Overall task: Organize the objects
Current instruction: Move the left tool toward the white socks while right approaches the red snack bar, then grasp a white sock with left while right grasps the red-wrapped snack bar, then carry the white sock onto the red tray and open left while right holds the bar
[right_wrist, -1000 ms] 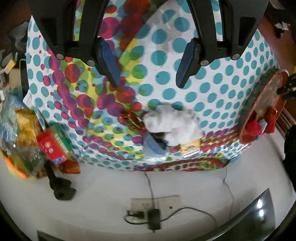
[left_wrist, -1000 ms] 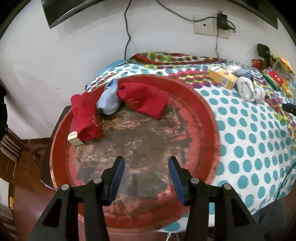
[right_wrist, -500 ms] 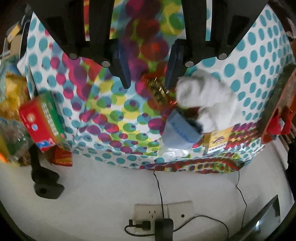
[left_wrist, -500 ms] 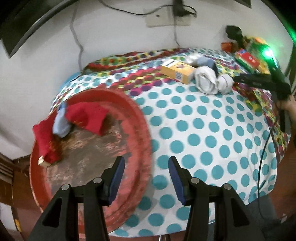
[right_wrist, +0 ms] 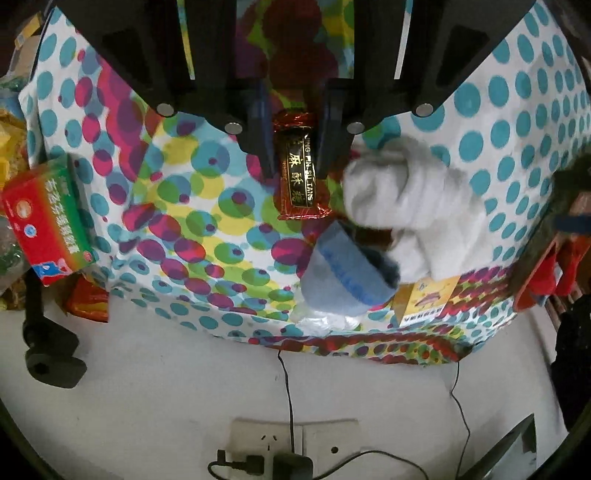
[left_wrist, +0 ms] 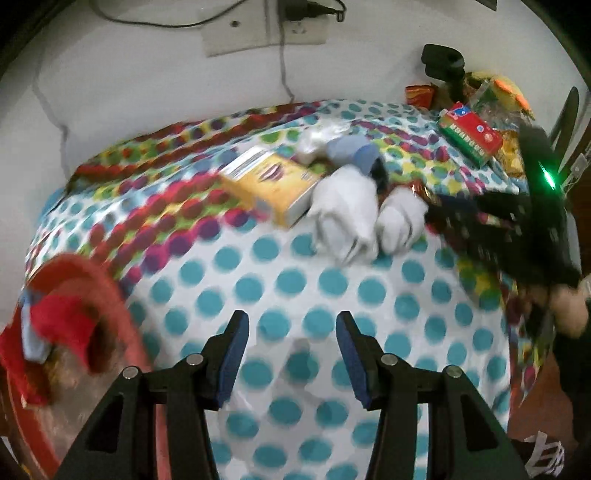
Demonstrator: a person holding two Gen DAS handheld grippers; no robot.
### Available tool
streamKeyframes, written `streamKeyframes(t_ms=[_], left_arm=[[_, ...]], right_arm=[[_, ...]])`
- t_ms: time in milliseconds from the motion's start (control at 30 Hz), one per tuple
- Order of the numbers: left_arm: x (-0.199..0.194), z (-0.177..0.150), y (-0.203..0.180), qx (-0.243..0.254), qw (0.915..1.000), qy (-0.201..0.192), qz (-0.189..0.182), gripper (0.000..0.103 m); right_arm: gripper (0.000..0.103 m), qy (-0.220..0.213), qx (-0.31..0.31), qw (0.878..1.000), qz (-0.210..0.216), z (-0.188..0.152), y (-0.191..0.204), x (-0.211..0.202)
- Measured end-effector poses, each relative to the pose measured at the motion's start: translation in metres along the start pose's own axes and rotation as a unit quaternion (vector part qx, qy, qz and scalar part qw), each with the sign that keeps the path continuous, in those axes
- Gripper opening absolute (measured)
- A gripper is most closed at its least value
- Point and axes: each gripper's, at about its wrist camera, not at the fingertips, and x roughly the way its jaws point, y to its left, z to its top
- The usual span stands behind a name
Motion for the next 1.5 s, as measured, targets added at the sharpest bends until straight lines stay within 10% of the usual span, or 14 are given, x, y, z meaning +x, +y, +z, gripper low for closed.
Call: streamKeyframes(t_ms=[600,833,1500], left_arm=[[0.047,0.07,-0.042,0.005,0.9992,0.002,-0.04,0.05],[0.054,0.061,-0.038,-0.009,0.999,-0.002,-0.044,0.026],[-0.006,0.011,-0.032,0.017,0.9996,-0.013,-0.018,0.025]], right_arm=[[0.021,0.001,0.002,1.0,-0.005,-0.007,0.002,-0.005],[0.021,0.001,0.004,1.0,-0.004,-0.007,0.001,-0.005],[0.021,0.002,0.003,1.0,-0.006,-0.005,0.001,-0.004]])
